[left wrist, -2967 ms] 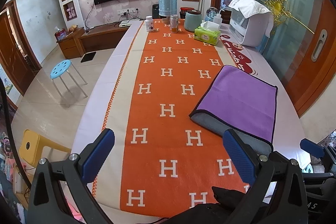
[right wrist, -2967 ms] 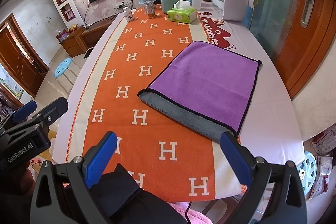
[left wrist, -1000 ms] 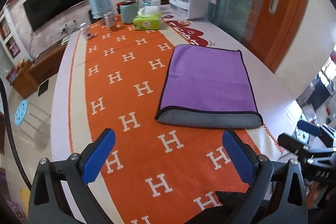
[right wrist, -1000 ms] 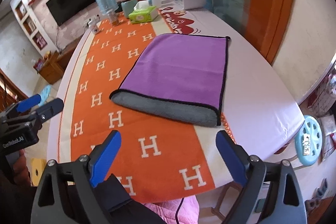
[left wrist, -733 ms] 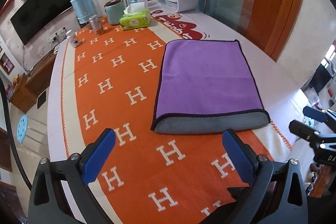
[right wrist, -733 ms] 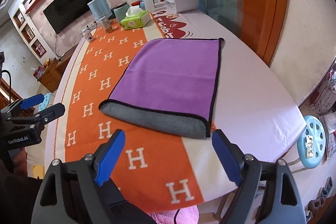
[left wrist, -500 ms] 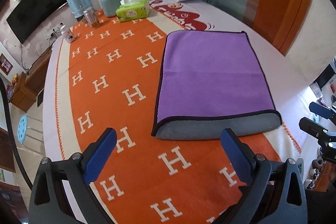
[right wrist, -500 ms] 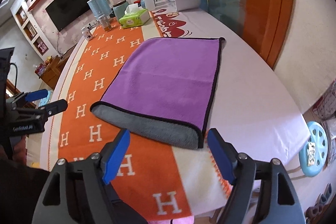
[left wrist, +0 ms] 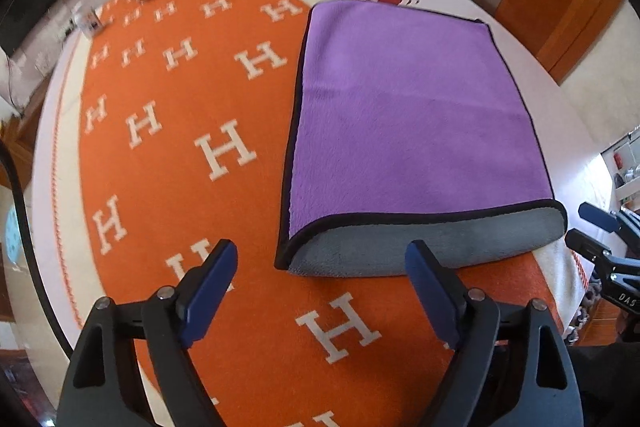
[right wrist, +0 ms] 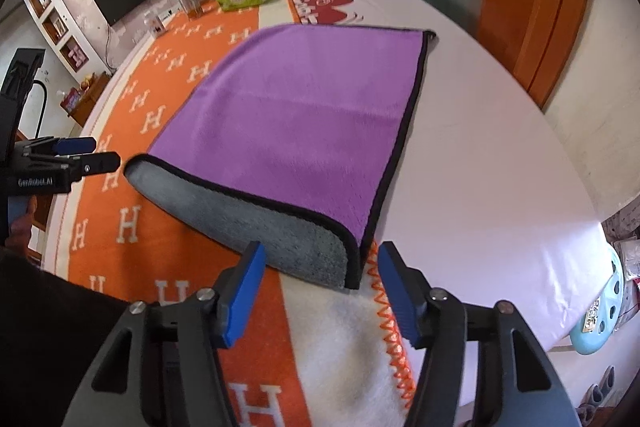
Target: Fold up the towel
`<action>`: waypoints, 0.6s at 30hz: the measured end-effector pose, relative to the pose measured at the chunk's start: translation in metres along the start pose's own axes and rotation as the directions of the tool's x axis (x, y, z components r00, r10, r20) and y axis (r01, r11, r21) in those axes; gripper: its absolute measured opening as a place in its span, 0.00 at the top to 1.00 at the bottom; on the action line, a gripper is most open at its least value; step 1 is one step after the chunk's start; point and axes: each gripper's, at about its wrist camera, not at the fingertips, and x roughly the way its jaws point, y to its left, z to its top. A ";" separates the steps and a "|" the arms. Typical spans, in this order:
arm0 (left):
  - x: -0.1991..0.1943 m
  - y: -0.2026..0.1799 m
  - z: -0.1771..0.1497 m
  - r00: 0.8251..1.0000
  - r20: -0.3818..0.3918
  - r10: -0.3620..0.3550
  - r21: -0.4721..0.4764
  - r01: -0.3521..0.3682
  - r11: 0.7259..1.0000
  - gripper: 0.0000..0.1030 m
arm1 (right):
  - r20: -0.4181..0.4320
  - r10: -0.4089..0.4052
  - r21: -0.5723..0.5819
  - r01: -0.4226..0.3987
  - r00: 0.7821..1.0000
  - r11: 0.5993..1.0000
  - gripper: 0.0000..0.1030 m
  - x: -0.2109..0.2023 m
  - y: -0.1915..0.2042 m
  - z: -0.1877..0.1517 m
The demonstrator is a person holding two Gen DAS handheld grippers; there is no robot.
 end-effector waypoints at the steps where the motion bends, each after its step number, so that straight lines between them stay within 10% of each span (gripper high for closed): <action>1: 0.005 0.004 0.001 1.000 -0.011 -0.011 -0.012 0.011 1.000 0.19 | -0.008 -0.002 -0.001 0.002 1.000 1.000 0.46 0.004 -0.001 -0.001; 18: 0.046 0.030 0.003 0.989 -0.097 -0.114 -0.108 0.104 0.989 0.56 | -0.058 0.004 0.028 -0.002 0.998 1.000 0.61 0.027 -0.011 -0.008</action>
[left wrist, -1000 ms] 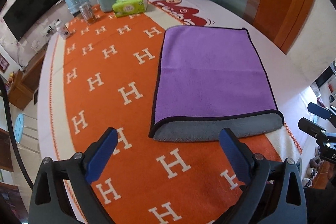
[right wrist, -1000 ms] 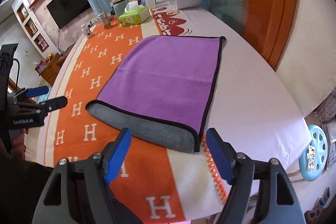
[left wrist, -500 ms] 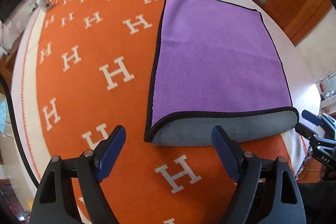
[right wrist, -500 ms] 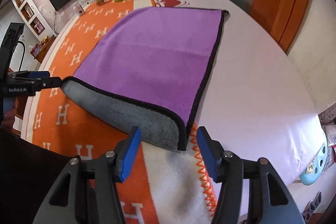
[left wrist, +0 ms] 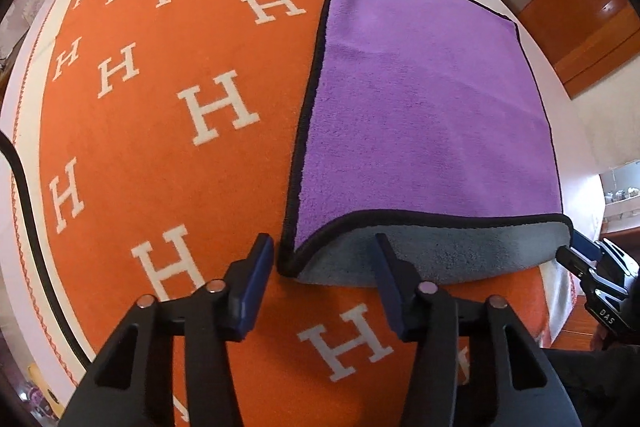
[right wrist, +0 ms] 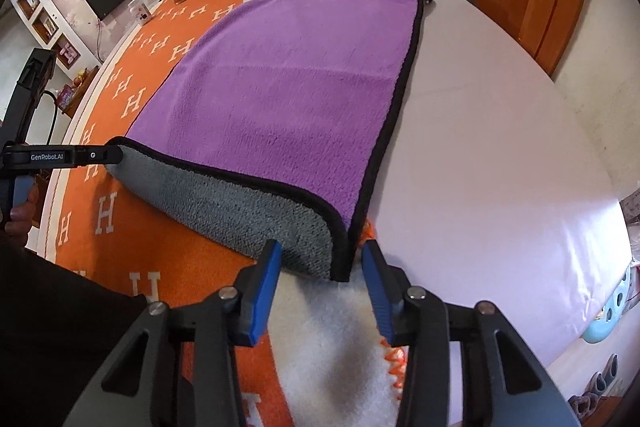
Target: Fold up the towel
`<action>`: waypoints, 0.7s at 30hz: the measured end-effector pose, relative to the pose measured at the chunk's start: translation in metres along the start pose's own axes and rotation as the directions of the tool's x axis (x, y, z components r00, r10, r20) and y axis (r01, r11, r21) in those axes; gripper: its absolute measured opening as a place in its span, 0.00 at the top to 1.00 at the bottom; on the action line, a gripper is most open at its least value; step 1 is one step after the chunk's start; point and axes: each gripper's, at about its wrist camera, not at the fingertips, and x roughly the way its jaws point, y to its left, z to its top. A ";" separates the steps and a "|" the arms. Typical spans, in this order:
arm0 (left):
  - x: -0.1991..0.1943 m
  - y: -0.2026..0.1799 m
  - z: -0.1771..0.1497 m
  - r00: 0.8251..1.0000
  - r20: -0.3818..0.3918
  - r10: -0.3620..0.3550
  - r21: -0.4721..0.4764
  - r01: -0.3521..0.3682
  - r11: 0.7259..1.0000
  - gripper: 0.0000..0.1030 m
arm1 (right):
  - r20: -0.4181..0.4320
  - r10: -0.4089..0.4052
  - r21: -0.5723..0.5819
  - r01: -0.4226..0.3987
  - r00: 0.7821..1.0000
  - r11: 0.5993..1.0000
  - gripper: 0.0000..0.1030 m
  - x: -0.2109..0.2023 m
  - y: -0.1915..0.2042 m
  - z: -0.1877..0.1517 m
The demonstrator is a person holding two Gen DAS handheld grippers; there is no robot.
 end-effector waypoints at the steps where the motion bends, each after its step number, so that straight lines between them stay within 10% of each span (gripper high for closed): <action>1: 0.000 0.000 0.000 1.000 -0.002 -0.001 0.004 0.001 1.000 0.57 | 0.000 0.002 0.000 -0.002 1.000 1.000 0.63 0.000 0.000 0.000; 21: 0.004 -0.026 0.003 0.994 -0.027 0.104 0.133 -0.099 0.986 0.84 | 0.001 -0.001 -0.019 0.001 1.000 1.000 0.85 -0.005 0.002 -0.001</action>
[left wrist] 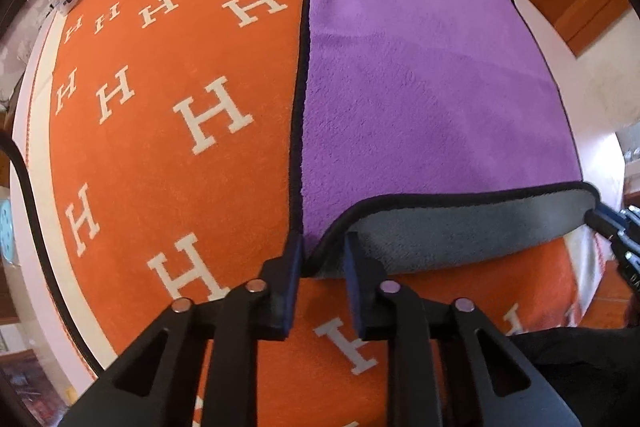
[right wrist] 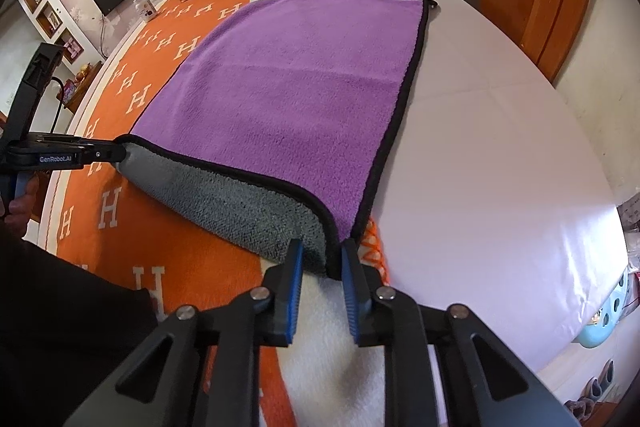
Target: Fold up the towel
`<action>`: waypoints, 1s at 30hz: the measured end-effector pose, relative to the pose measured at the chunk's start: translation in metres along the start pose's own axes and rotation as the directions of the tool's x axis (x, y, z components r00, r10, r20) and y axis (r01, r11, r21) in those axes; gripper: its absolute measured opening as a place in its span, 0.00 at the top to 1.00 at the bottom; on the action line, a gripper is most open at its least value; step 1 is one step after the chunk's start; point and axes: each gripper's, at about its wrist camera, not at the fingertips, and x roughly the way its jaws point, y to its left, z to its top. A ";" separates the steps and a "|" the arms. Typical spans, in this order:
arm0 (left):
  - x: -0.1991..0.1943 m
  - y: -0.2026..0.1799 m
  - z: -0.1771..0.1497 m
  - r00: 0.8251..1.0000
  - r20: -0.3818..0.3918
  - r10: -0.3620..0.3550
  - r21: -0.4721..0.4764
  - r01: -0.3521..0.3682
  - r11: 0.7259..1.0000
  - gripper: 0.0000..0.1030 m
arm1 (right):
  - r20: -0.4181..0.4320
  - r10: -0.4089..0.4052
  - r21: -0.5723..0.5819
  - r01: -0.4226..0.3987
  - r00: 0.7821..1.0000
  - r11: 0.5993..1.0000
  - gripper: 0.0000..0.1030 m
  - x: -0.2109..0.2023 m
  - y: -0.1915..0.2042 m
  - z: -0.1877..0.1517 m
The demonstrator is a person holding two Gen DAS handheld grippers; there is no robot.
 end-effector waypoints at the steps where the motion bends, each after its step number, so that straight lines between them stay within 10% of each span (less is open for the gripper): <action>1: 0.000 -0.001 0.001 1.000 0.001 0.000 0.003 0.000 1.000 0.85 | 0.000 0.000 0.000 0.000 1.000 1.000 0.86 0.000 0.000 0.000; 30: -0.041 0.005 0.005 1.000 0.024 0.017 0.008 -0.017 1.000 0.96 | 0.039 0.014 -0.027 -0.013 0.999 1.000 0.98 -0.024 -0.004 0.018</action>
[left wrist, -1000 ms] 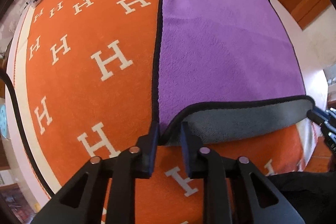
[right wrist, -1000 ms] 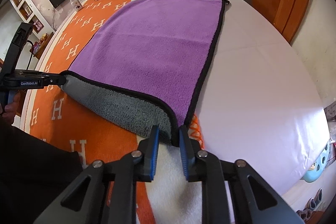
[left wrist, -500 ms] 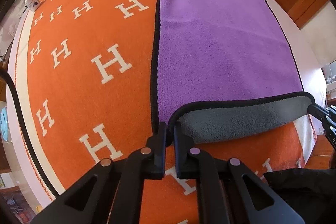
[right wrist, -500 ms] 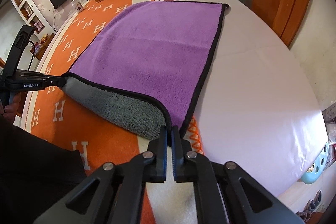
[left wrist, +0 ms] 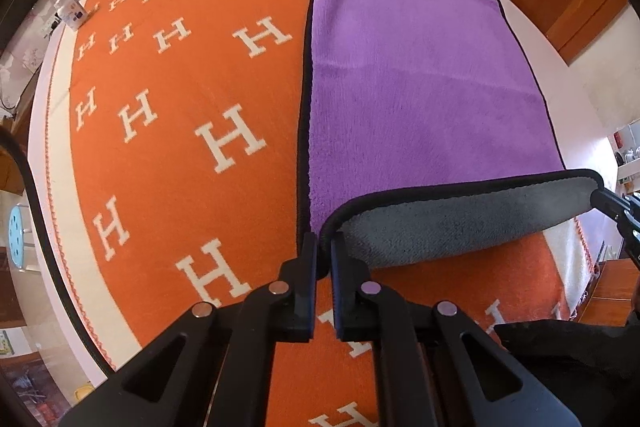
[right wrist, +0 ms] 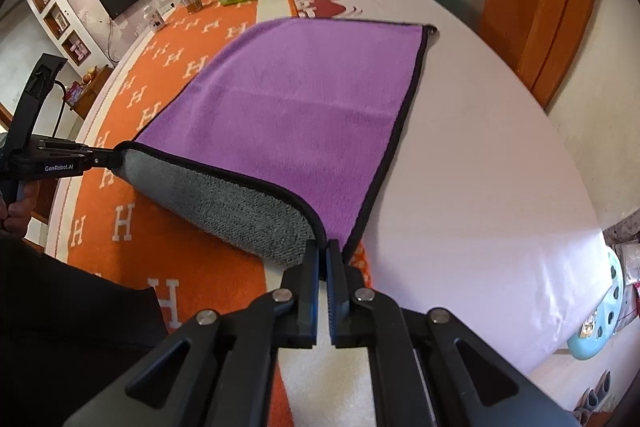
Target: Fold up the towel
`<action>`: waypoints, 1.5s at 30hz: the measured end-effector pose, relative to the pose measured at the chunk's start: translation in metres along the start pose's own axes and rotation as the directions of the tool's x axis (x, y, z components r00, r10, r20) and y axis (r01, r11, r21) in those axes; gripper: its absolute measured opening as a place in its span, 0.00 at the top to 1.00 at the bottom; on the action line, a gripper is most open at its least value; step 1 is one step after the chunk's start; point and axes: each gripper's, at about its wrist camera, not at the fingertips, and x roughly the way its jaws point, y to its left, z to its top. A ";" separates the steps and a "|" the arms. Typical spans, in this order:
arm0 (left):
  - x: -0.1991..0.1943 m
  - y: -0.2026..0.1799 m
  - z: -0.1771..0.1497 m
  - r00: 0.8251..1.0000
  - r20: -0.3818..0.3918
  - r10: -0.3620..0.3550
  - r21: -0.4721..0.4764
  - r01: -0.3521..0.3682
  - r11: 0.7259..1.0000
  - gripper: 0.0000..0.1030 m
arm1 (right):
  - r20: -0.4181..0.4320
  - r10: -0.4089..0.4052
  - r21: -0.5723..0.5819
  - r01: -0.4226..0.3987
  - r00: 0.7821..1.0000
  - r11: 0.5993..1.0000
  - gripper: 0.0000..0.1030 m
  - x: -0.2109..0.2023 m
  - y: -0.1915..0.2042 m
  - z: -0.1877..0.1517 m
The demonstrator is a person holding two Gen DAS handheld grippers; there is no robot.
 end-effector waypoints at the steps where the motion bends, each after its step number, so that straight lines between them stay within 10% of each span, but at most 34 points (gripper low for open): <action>1: -0.004 -0.001 0.003 1.000 0.003 -0.001 0.000 0.001 1.000 0.96 | 0.006 -0.002 -0.006 0.002 1.000 1.000 0.98 -0.002 0.000 0.003; 20: -0.068 0.003 0.094 0.972 0.232 0.020 0.023 -0.026 0.999 0.96 | 0.189 -0.059 -0.068 0.073 0.980 0.995 0.97 -0.037 -0.014 0.082; 36: -0.054 -0.003 0.173 0.865 0.496 0.072 -0.045 -0.057 0.997 0.96 | 0.440 -0.229 -0.088 0.296 0.868 0.951 0.97 -0.019 -0.028 0.148; 39: -0.038 -0.002 0.188 0.872 0.484 0.072 -0.066 -0.046 0.997 0.96 | 0.477 -0.283 -0.082 0.363 0.832 0.928 0.97 -0.003 -0.029 0.157; 45: -0.001 0.004 0.206 0.901 0.430 0.061 -0.116 -0.011 0.993 0.95 | 0.471 -0.312 -0.052 0.379 0.825 0.924 0.97 0.024 -0.039 0.175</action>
